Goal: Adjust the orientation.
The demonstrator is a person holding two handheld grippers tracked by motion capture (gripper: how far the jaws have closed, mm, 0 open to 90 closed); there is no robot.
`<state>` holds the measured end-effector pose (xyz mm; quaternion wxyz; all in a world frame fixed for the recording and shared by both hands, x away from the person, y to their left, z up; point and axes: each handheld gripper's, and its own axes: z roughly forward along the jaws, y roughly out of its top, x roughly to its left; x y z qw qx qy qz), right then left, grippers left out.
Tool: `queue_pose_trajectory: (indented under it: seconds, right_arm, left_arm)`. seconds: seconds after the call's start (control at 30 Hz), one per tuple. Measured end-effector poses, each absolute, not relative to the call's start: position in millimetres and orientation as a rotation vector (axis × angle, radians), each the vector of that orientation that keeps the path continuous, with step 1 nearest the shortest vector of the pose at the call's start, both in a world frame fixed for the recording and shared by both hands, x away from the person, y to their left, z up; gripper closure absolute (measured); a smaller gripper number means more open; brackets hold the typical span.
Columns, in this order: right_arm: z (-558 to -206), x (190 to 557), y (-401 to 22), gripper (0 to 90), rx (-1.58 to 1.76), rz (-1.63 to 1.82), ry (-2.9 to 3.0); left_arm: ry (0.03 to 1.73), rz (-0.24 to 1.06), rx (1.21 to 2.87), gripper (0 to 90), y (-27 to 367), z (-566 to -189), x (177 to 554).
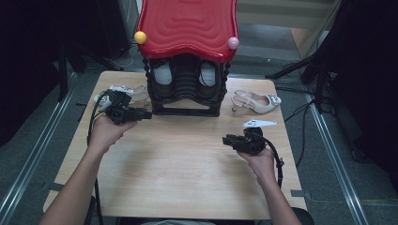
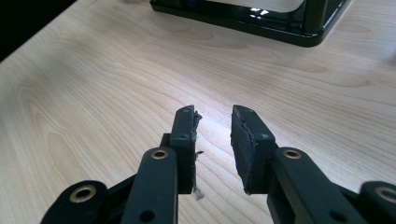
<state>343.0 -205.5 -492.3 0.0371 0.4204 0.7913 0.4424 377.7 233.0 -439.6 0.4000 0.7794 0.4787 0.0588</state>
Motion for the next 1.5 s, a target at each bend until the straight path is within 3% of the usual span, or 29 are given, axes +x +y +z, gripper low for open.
queue_pose_trajectory:
  seconds: [0.07, 0.4, 1.0, 1.5]
  right_arm:
    - [-493.0, 344.1, -204.6, 67.7, 1.324, 1.316, 2.435]
    - [-499.7, 348.7, -204.6, 76.9, 1.36, 1.307, 2.459]
    - [-499.5, 351.2, -197.4, 77.8, 1.314, 1.303, 2.469]
    - [-501.2, 352.8, -195.6, 76.3, 1.326, 1.279, 2.494]
  left_arm:
    - [1.217, 0.133, 1.955, 73.3, 237.9, -444.6, 380.2]
    - [1.328, 0.17, 1.858, 89.6, 268.7, -455.9, 397.5]
    - [1.509, 0.271, 1.777, 90.0, 310.2, -450.1, 450.3]
    - [1.595, 0.327, 1.719, 90.0, 307.7, -477.4, 476.0]
